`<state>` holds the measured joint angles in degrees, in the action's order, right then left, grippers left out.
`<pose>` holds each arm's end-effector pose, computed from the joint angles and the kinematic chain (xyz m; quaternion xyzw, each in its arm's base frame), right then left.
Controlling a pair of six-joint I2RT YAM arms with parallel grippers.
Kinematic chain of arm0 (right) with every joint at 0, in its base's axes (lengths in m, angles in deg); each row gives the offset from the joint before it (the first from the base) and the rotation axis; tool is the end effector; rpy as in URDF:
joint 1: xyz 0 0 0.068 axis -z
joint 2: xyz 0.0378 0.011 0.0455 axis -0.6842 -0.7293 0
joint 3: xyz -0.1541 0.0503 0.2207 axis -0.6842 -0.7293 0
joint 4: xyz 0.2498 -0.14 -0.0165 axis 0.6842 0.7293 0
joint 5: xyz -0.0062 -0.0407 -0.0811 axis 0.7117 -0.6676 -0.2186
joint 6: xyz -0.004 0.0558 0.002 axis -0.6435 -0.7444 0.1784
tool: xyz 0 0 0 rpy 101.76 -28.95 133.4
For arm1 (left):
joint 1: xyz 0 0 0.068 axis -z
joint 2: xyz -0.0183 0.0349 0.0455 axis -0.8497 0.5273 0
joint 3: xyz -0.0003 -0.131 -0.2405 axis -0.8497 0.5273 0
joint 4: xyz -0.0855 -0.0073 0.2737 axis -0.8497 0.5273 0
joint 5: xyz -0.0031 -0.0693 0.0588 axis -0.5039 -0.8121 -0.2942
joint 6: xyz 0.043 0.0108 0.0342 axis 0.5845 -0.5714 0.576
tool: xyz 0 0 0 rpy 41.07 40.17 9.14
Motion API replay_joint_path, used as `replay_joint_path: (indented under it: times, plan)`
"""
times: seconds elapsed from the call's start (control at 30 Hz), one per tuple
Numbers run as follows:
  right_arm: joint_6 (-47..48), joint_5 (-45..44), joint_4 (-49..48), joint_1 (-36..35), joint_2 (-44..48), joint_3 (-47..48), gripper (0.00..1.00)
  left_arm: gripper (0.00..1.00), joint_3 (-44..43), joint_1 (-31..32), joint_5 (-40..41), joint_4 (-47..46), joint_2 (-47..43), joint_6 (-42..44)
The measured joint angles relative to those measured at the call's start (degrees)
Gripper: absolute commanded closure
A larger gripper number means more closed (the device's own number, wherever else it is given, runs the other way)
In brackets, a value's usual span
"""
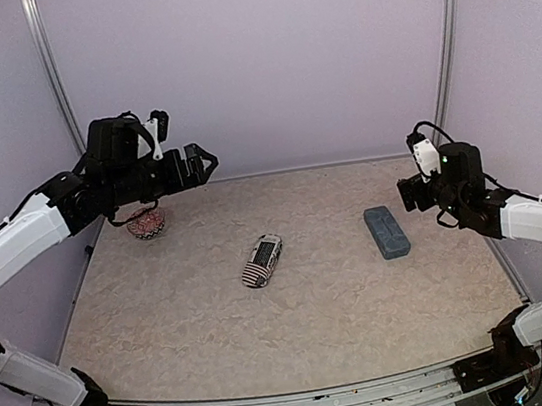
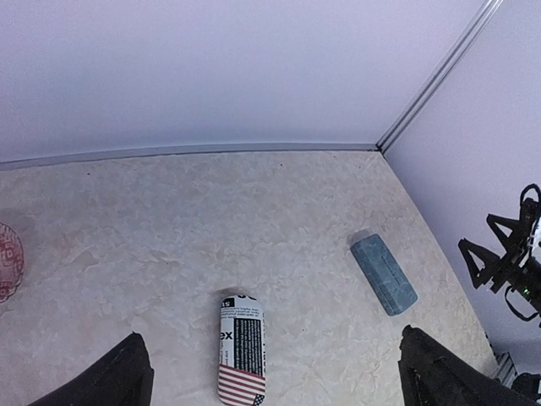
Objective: Organize the sunglasses
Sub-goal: Reset both arms
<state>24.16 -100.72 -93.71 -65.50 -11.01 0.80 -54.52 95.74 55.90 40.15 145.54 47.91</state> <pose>0.2760 0.0983 0.2566 -0.1030 0.8013 -0.0756 0.5845 0.2813 -0.2137 0.3754 0.0756 0.8354 -0.2651 0.4756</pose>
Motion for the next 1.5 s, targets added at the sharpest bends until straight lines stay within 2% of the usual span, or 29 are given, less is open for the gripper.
replay_joint_path:
  times: [0.13,0.4,0.9,1.1,1.27,1.5]
  plan:
    - [2.0,2.9,-5.2,3.5,1.4,-4.2,0.00,0.01,2.9,-0.3,3.3,-0.1,-7.5,0.5]
    - [2.1,10.7,-23.5,9.9,2.2,-16.9,0.00,0.01,11.8,-2.3,8.5,-3.1,-22.3,1.7]
    - [1.9,16.5,-58.0,14.5,-16.8,-28.7,0.00,0.01,40.3,-2.5,18.0,-17.1,-38.2,7.8]
    - [-0.4,22.5,-69.8,19.9,-22.4,-31.6,0.00,0.01,45.7,-3.5,23.9,-21.9,-36.4,9.2]
    - [-1.9,23.6,-69.7,20.6,-22.7,-30.2,0.00,0.01,48.3,-5.9,25.8,-24.8,-29.7,10.4]
    - [-3.5,22.5,-69.6,20.7,-22.7,-29.0,0.00,0.01,48.7,-15.0,22.3,-29.5,-19.9,11.2]
